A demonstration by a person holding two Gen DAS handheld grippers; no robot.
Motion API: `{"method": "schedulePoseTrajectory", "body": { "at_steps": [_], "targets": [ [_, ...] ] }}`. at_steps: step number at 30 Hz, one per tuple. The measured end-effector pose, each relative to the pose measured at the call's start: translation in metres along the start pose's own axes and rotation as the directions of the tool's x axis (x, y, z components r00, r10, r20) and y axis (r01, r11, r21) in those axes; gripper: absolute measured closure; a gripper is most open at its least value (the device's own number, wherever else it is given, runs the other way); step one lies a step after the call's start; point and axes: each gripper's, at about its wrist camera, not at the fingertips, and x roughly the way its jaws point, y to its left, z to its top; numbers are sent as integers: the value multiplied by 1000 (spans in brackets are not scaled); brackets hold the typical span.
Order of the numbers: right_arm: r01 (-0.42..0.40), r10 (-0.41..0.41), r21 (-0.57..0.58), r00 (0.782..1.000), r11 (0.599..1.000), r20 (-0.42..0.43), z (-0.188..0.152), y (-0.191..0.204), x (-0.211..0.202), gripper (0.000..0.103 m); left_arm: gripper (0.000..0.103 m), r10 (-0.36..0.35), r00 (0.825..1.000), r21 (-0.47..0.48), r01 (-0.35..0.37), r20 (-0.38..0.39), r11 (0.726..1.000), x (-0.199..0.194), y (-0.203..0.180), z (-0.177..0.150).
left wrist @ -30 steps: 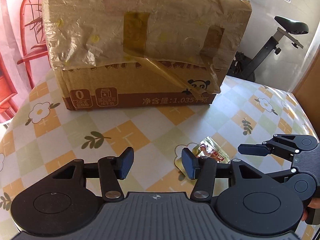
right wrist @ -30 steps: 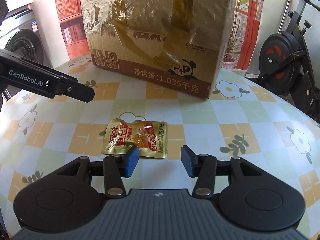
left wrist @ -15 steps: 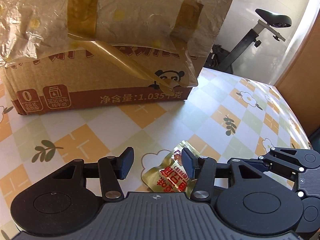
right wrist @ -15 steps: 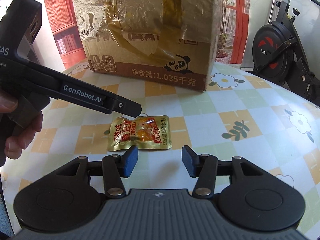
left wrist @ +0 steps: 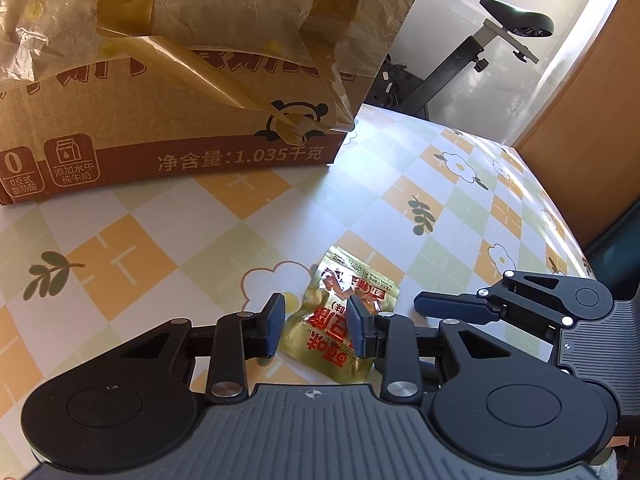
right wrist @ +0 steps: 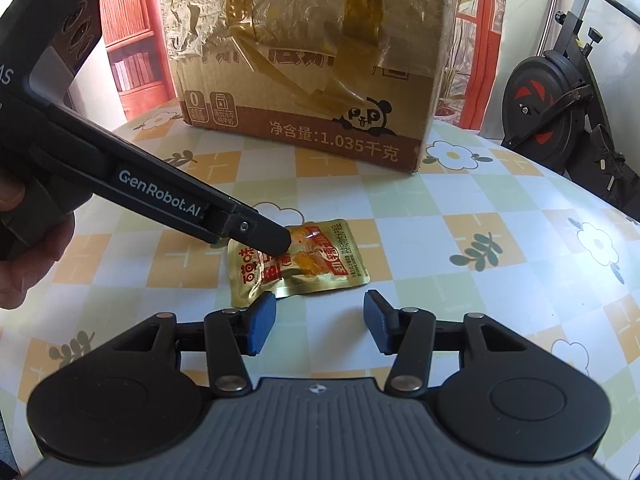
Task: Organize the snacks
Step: 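Lower the open left tool around the gold snack pack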
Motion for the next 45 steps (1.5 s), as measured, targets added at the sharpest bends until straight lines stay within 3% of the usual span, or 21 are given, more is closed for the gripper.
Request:
{"method": "schedulePoseTrajectory", "body": {
  "at_steps": [10, 21, 32, 40, 45],
  "targets": [
    [29, -28, -96, 1000, 995, 7, 10, -12, -1, 51, 67, 89, 995, -95, -86, 35, 992, -25, 7, -12],
    [19, -17, -106, 1000, 994, 24, 12, -17, 3, 51, 67, 125, 991, -82, -121, 48, 989, -17, -15, -18],
    [-16, 18, -99, 1000, 995, 25, 12, -17, 11, 51, 63, 197, 980, 71, -198, 17, 978, -10, -25, -12],
    [-32, 41, -163, 998, 986, 52, 16, -17, 17, 48, 65, 183, 983, 90, -183, 8, 979, -10, -18, -9],
    [-53, 61, -125, 996, 991, 65, 18, -20, 15, 48, 71, 153, 988, 101, -152, -5, 983, -11, -9, -6]
  ]
}}
